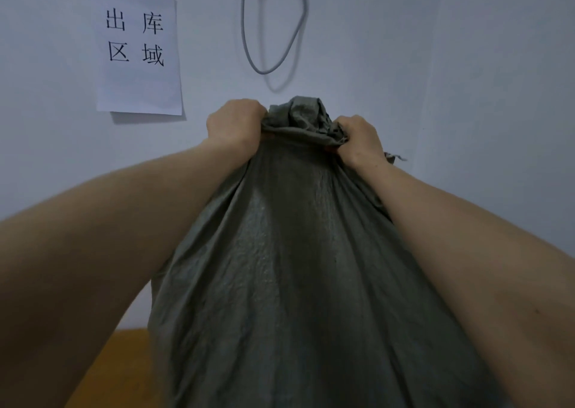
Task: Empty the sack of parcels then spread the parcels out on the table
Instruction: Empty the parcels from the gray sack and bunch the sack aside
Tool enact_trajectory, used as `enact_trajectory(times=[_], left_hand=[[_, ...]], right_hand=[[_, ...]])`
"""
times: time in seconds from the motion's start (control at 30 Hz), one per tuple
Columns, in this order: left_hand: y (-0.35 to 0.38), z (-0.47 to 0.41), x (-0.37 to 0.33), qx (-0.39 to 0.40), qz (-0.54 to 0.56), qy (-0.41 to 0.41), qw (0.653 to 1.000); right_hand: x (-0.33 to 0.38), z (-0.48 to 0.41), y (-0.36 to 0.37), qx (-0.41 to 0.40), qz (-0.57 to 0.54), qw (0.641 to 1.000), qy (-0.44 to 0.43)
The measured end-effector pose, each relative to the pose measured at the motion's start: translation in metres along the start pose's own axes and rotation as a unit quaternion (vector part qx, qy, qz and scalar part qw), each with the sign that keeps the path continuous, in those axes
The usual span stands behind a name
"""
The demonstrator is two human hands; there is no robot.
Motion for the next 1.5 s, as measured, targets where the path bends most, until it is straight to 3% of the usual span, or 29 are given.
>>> enact_trajectory(times=[0.2,0.27,0.33,0.37,0.43,0.63,0.77,0.87,0.97,1.1,1.23,1.37,1.43,1.5], left_hand=[[0.052,0.048,0.002,0.091,0.122,-0.068,0.986],[0.071,0.059,-0.008,0.149,0.244,-0.097,0.954],[0.083,0.075,-0.030,0.237,0.383,-0.094,0.888],[0.087,0.083,-0.042,0.274,0.405,-0.079,0.869],[0.092,0.101,-0.061,0.317,0.381,-0.054,0.867],[0.096,0.110,-0.079,0.195,0.361,-0.095,0.907],[0.088,0.115,-0.080,0.142,0.306,-0.093,0.937],[0.091,0.115,-0.071,0.150,0.330,-0.117,0.925],[0.097,0.114,-0.061,0.161,0.358,-0.132,0.910],[0.103,0.110,-0.056,0.189,0.393,-0.153,0.887],[0.103,0.109,-0.057,0.250,0.421,-0.149,0.859],[0.099,0.109,-0.062,0.297,0.431,-0.121,0.843],[0.098,0.105,-0.061,0.289,0.429,-0.121,0.847],[0.096,0.095,-0.057,0.254,0.429,-0.135,0.856]], right_hand=[[-0.020,0.031,0.025,0.037,-0.088,0.987,0.128],[-0.021,0.038,0.031,0.036,-0.131,0.974,0.183],[-0.018,0.046,0.036,0.050,-0.190,0.952,0.234],[-0.016,0.049,0.039,0.068,-0.233,0.934,0.261],[-0.009,0.059,0.047,0.127,-0.296,0.896,0.305],[-0.005,0.081,0.046,0.239,-0.350,0.840,0.339],[-0.012,0.091,0.026,0.306,-0.330,0.851,0.272],[-0.038,0.099,-0.001,0.287,-0.324,0.869,0.240],[-0.087,0.127,-0.014,0.350,-0.176,0.885,0.251],[-0.154,0.177,0.002,0.416,0.042,0.864,0.280],[-0.175,0.197,0.026,0.389,-0.014,0.851,0.352],[-0.162,0.200,0.051,0.406,0.001,0.850,0.336],[-0.155,0.193,0.059,0.393,0.028,0.855,0.337],[-0.148,0.176,0.056,0.323,0.036,0.881,0.344]])
Point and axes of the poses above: each hand's wrist, its own z-axis away from the middle knuckle, its own y-axis out of the palm, x = y × z, the point moved 5 cm from there along -z, towards the middle knuckle, and after that the axes turned 8 degrees about -z, right-handed, at the moved point
